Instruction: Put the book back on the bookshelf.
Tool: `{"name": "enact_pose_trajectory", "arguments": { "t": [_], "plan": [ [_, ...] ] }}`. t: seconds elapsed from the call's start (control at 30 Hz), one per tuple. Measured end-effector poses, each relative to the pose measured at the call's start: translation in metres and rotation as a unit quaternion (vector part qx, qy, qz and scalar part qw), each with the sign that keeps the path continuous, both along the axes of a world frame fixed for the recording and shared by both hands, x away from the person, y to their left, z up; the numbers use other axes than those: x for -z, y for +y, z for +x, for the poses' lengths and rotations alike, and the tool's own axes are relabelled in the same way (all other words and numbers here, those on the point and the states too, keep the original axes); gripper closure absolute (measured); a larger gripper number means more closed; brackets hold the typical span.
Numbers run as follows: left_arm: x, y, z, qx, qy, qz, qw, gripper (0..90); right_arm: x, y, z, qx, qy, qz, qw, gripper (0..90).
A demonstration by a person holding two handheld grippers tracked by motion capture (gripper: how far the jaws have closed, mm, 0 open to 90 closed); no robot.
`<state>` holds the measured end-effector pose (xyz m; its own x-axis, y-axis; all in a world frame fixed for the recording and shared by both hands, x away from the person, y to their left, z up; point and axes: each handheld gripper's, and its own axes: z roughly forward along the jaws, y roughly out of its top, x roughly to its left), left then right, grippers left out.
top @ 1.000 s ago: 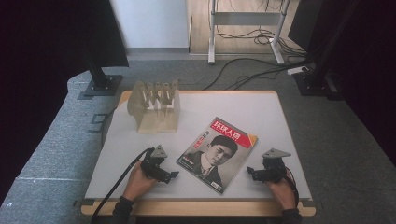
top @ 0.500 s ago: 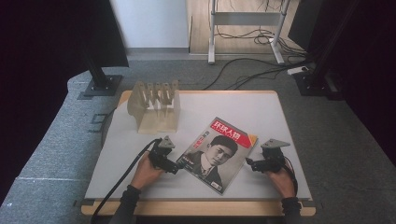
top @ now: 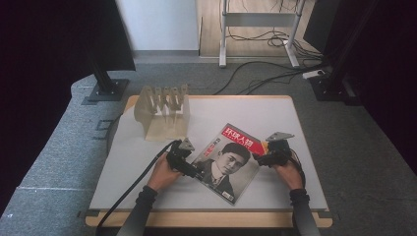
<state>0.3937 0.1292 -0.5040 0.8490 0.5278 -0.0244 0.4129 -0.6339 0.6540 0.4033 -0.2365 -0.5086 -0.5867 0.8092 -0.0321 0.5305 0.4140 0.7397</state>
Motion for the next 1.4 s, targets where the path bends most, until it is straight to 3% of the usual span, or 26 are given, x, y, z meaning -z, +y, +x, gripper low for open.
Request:
{"name": "enact_pose_trajectory", "arguments": {
  "t": [0.33,0.47,0.5,0.63,0.67,0.73,1.0,1.4],
  "plan": [
    [0.008,-0.007,0.009,-0.003,0.005,-0.006,1.0,0.0,0.005,0.016,0.031,-0.021,0.015,-0.007,0.9997,7.4],
    [0.015,-0.009,0.011,-0.003,0.006,0.002,1.0,0.0,0.012,0.013,0.04,-0.01,0.026,-0.013,0.9995,7.4],
    [0.017,-0.01,0.011,-0.003,0.008,0.003,1.0,0.0,0.015,0.008,0.041,-0.004,0.029,-0.005,0.9996,7.5],
    [0.023,-0.013,0.011,0.0,0.013,-0.013,0.9998,0.0,0.018,0.006,0.038,-0.01,0.035,-0.004,0.9993,7.5],
    [0.023,-0.013,0.011,0.001,0.013,-0.014,0.9998,0.0,0.02,0.003,0.037,-0.014,0.041,0.012,0.999,8.5],
    [0.023,-0.015,0.009,0.007,0.013,-0.015,0.9998,0.0,0.021,0.002,0.037,-0.014,0.042,0.019,0.9988,8.4],
    [0.022,-0.022,-0.003,0.028,0.018,-0.016,0.9993,0.0,0.022,0.003,0.03,-0.017,0.035,0.022,0.999,10.2],
    [0.021,-0.015,-0.028,0.027,0.019,-0.004,0.9994,0.0,0.024,0.008,0.014,-0.034,0.029,0.027,0.9986,10.2]
  ]
}}
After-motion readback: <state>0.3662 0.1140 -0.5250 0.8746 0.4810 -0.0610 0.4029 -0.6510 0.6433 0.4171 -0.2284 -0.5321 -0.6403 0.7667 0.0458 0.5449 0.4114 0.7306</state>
